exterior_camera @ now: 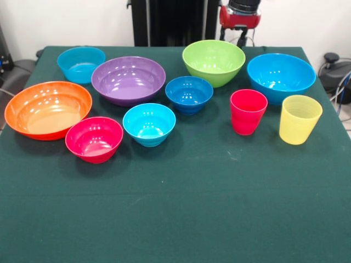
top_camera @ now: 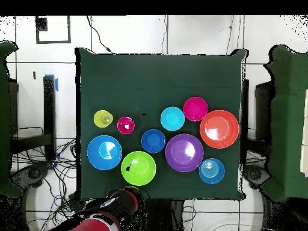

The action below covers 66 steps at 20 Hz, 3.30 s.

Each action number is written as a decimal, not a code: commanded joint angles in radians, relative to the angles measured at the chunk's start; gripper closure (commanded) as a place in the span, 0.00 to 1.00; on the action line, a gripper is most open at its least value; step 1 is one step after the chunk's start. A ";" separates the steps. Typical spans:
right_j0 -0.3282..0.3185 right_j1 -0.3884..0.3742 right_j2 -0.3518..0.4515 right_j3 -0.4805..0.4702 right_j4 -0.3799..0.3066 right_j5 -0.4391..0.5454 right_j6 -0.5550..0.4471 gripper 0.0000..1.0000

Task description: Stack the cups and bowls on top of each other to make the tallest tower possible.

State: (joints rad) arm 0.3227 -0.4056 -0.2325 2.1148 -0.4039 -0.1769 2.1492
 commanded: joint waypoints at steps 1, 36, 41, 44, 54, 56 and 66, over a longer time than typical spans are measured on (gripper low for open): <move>0.001 0.055 0.096 -0.107 -0.027 0.051 0.030 0.00; -0.082 -0.234 0.194 -0.033 -0.053 0.367 -0.036 0.00; -0.086 -0.195 0.171 -0.088 -0.076 0.366 -0.049 0.00; -0.085 -0.194 0.169 -0.097 -0.085 0.373 -0.048 0.00; -0.053 -0.105 0.133 -0.127 -0.137 0.280 0.003 0.00; -0.043 -0.089 0.122 -0.134 -0.143 0.265 0.011 0.00; 0.020 0.038 0.045 -0.194 -0.149 0.144 0.063 0.00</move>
State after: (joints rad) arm 0.3249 -0.4720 -0.2201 2.0364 -0.5097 0.0631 2.1492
